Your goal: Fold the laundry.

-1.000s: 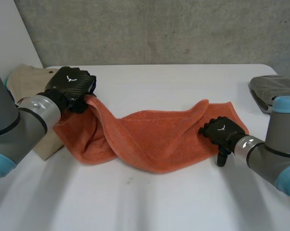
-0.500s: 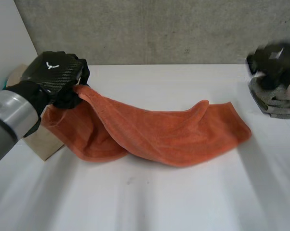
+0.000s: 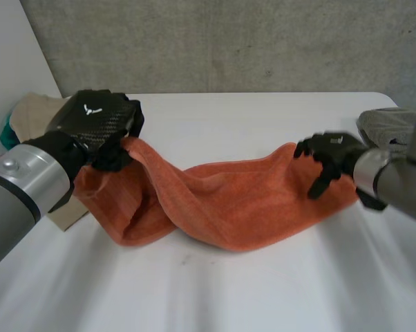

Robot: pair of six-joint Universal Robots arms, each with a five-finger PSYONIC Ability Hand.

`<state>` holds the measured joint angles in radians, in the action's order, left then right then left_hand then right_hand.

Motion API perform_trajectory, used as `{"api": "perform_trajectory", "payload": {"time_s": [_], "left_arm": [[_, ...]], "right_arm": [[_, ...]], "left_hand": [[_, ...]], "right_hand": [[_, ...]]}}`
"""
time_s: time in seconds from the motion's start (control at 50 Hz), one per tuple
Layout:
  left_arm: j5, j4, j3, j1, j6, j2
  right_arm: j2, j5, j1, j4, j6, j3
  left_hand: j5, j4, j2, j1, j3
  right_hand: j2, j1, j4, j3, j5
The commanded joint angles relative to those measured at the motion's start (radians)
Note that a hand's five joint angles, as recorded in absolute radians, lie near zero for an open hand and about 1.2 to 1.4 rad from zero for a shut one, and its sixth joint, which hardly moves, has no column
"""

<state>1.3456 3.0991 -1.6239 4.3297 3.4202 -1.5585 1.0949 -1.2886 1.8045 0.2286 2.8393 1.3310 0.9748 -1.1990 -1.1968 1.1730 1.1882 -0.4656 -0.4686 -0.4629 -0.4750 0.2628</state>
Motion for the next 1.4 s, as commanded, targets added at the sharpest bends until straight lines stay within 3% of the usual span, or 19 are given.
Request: {"api": "perform_trajectory", "payload": {"time_s": [0.02,0.12,0.34,0.4,0.42,0.44,0.5,0.52,0.6,0.72,0.82,0.92,1.04,1.18,1.2,1.26,1.28,1.3,1.4], "left_arm": [[0.001,0.000,0.036,-0.011,-0.007,0.005],[0.006,-0.005,0.058,-0.033,-0.015,0.006],[0.043,-0.019,0.081,-0.068,-0.050,0.037],[0.050,-0.022,0.082,-0.068,-0.058,0.044],[0.052,-0.022,0.082,-0.070,-0.059,0.048],[0.053,-0.022,0.081,-0.070,-0.064,0.055],[0.053,-0.023,0.075,-0.067,-0.071,0.069],[0.050,-0.025,0.070,-0.065,-0.075,0.078],[0.044,-0.028,0.047,-0.051,-0.073,0.106],[0.012,-0.040,0.004,-0.030,-0.079,0.127],[-0.023,-0.042,-0.063,-0.031,-0.078,0.126],[-0.025,-0.027,-0.111,-0.041,-0.073,0.092],[0.003,0.018,-0.105,-0.056,-0.070,-0.044],[0.035,0.023,-0.044,-0.056,-0.049,-0.167],[0.044,0.021,-0.027,-0.053,-0.047,-0.184],[0.053,0.015,-0.007,-0.044,-0.047,-0.202],[0.056,0.010,0.002,-0.036,-0.047,-0.204],[0.056,0.009,0.007,-0.033,-0.048,-0.204],[0.053,0.000,0.013,-0.025,-0.048,-0.204]], "right_arm": [[0.180,0.072,0.068,-0.231,0.123,0.393],[0.163,0.042,0.177,-0.377,0.170,0.474],[-0.041,-0.159,0.335,-0.526,0.229,0.418],[-0.076,-0.199,0.349,-0.534,0.226,0.399],[-0.078,-0.210,0.349,-0.538,0.224,0.395],[-0.067,-0.236,0.339,-0.545,0.220,0.392],[0.009,-0.285,0.306,-0.552,0.213,0.408],[0.095,-0.299,0.279,-0.564,0.201,0.430],[0.292,-0.218,0.172,-0.552,0.086,0.441],[0.401,-0.031,0.003,-0.346,-0.063,0.288],[0.237,0.074,-0.031,-0.123,-0.087,0.011],[0.038,0.077,0.007,-0.019,-0.237,-0.220],[-0.229,0.094,0.047,-0.003,-0.490,-0.384],[-0.409,0.101,0.072,-0.095,-0.721,-0.444],[-0.421,0.086,0.069,-0.164,-0.727,-0.453],[-0.428,0.055,0.061,-0.294,-0.684,-0.447],[-0.420,0.036,0.058,-0.381,-0.645,-0.431],[-0.412,0.026,0.056,-0.417,-0.624,-0.420],[-0.323,-0.030,0.052,-0.540,-0.477,-0.320]], "left_hand": [[0.247,-0.197,-0.199,0.223,0.208],[0.247,-0.197,-0.199,0.223,0.208],[0.247,-0.197,-0.199,0.223,0.208],[0.247,-0.197,-0.199,0.223,0.208],[0.247,-0.197,-0.199,0.223,0.208],[0.247,-0.197,-0.199,0.223,0.208],[0.247,-0.197,-0.199,0.223,0.208],[0.247,-0.197,-0.199,0.223,0.208],[0.247,-0.197,-0.199,0.223,0.208],[0.247,-0.197,-0.199,0.223,0.208],[0.247,-0.197,-0.199,0.223,0.208],[0.247,-0.197,-0.199,0.223,0.208],[0.247,-0.197,-0.199,0.223,0.208],[0.247,-0.197,-0.199,0.223,0.208],[0.247,-0.197,-0.199,0.223,0.208],[0.247,-0.197,-0.199,0.223,0.208],[0.247,-0.197,-0.199,0.223,0.208],[0.247,-0.197,-0.199,0.223,0.208],[0.247,-0.197,-0.199,0.223,0.208]], "right_hand": [[0.006,0.009,0.004,0.016,0.022],[0.077,0.080,0.074,0.086,-0.048],[0.068,0.071,0.065,0.077,-0.040],[-0.245,-0.242,-0.247,-0.235,0.273],[-0.482,-0.479,-0.484,-0.472,0.510],[-0.926,-0.923,-0.929,-0.917,0.954],[-0.931,-0.928,-0.933,-0.921,0.959],[-0.931,-0.928,-0.933,-0.921,0.959],[-0.931,-0.928,-0.933,-0.921,0.959],[-0.931,-0.928,-0.933,-0.921,0.959],[-0.931,-0.928,-0.933,-0.921,0.959],[-0.931,-0.928,-0.933,-0.921,0.959],[-0.931,-0.928,-0.933,-0.921,0.959],[-0.931,-0.928,-0.933,-0.921,0.959],[-0.922,-0.919,-0.924,-0.912,0.950],[-0.512,-0.509,-0.515,-0.502,0.540],[-0.188,-0.185,-0.191,-0.178,0.216],[-0.054,-0.051,-0.056,-0.044,0.082],[0.191,0.194,0.188,0.200,-0.163]]}}
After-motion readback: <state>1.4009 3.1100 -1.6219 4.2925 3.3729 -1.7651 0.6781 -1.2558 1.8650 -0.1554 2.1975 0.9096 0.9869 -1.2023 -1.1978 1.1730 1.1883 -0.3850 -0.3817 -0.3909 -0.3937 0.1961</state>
